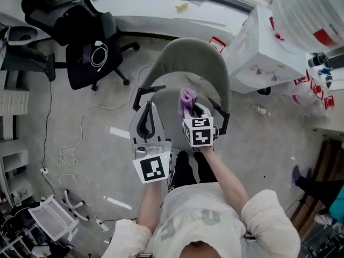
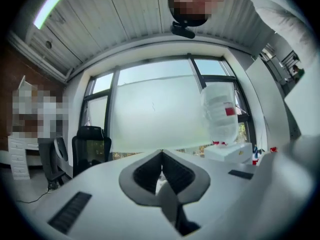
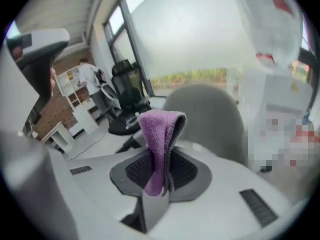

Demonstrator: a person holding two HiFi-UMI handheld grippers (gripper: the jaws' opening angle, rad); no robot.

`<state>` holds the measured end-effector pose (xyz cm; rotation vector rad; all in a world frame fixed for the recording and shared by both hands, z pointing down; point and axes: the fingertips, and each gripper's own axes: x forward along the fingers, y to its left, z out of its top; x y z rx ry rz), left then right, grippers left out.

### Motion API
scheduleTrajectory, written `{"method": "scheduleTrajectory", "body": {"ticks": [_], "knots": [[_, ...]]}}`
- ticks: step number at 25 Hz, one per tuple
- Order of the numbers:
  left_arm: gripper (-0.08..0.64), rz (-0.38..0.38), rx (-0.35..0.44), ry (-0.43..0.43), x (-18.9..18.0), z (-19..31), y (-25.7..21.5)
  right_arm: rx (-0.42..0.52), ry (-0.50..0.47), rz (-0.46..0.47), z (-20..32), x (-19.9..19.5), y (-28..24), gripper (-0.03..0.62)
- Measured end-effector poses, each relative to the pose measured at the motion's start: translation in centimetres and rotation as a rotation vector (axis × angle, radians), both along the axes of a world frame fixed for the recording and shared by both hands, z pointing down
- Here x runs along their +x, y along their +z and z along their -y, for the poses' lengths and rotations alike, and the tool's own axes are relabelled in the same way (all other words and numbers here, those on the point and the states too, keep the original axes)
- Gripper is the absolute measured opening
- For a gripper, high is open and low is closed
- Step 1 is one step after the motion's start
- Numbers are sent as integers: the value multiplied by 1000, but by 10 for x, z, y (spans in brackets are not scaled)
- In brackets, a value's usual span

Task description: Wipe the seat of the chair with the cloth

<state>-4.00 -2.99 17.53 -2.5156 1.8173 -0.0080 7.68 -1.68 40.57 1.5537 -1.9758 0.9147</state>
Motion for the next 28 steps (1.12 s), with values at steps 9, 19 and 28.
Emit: {"method": "scheduleTrajectory", "body": {"ticks": [9,19,28], "knots": [[12,-55,226,-31,-8,-27,-144,655,-203,-35,26,-29,-296,83],[12,-20,301,-71,-12,-46,-176,776,-281,-38,8,-32,-334,83],[12,-41,303,-109,-23,-45,-181,796,-272,-11,11,-31,-345,83]]}}
